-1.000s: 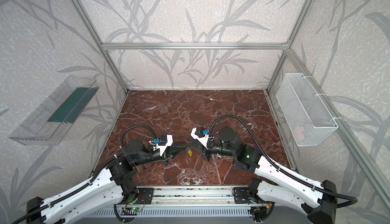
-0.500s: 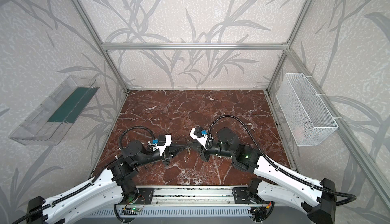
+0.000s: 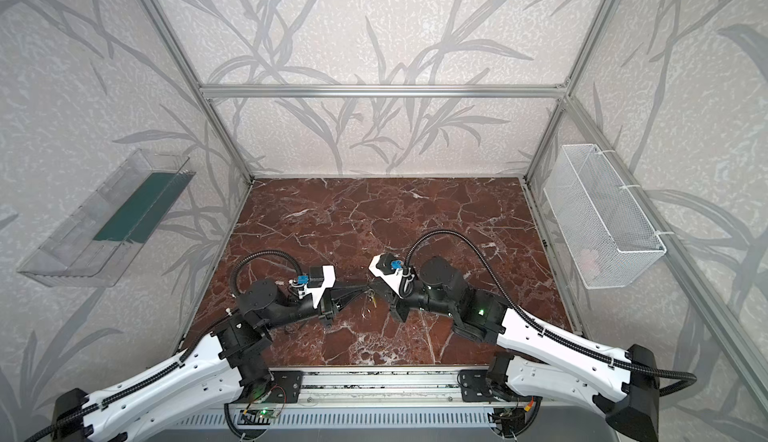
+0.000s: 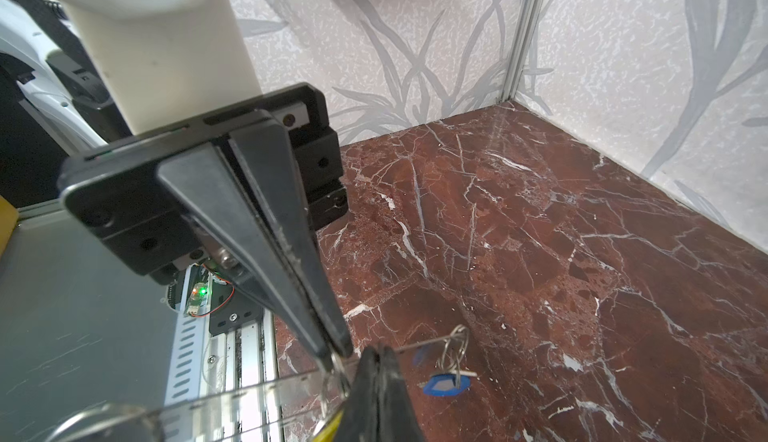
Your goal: Put the keys on the keyring
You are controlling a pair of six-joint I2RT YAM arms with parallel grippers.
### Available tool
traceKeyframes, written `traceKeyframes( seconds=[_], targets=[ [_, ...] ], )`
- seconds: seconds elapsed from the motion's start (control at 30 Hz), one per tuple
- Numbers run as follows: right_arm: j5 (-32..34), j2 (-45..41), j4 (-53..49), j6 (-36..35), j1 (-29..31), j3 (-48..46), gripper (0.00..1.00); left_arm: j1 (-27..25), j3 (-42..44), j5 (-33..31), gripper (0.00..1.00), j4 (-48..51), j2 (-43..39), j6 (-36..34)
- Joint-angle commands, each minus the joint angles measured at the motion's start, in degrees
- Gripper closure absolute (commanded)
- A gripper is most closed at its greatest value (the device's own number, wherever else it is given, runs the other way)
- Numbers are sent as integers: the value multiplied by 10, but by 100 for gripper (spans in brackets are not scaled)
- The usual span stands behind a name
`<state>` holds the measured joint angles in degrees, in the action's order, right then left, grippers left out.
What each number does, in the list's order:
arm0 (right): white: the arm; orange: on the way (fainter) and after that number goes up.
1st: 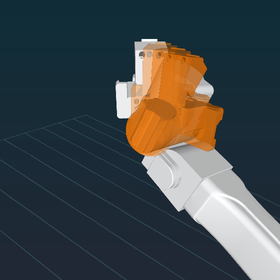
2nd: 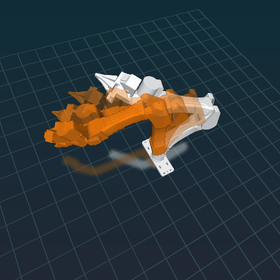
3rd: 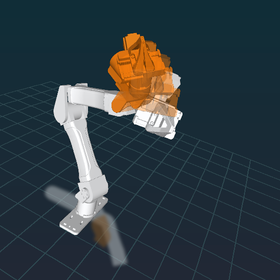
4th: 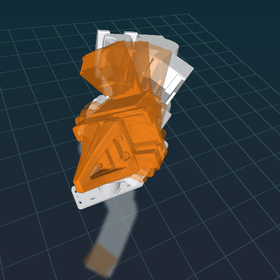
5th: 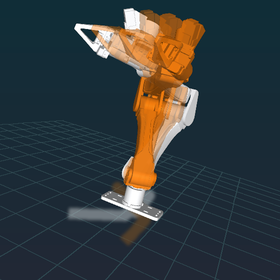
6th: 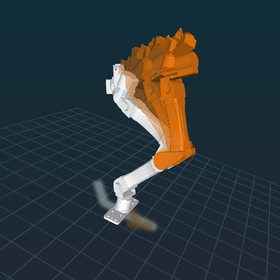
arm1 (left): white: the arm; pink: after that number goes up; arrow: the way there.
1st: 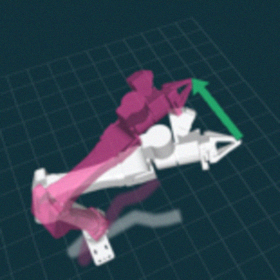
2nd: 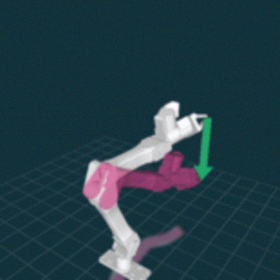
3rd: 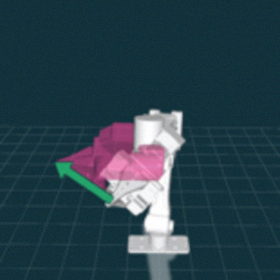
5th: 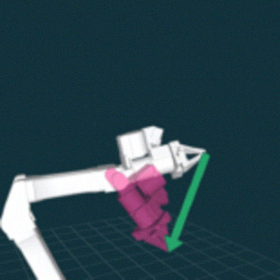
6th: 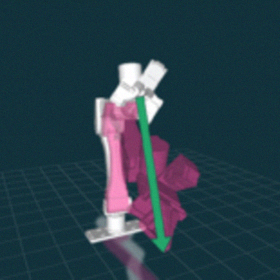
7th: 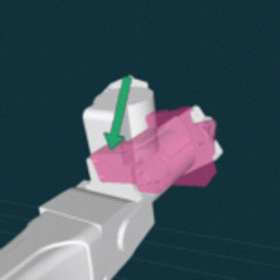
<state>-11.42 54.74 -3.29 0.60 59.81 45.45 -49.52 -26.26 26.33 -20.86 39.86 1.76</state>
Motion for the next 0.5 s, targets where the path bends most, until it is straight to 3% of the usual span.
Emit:
traceKeyframes(
  seconds=[0.0,0.47],
  targets=[
    [-27,3,-4,-4,26,0,94,5,0,-44,100,-34,-1,5],
    [21,26,-21,-24,63,12,98,5,2,-60,100,-39,-2,5]
  ],
)
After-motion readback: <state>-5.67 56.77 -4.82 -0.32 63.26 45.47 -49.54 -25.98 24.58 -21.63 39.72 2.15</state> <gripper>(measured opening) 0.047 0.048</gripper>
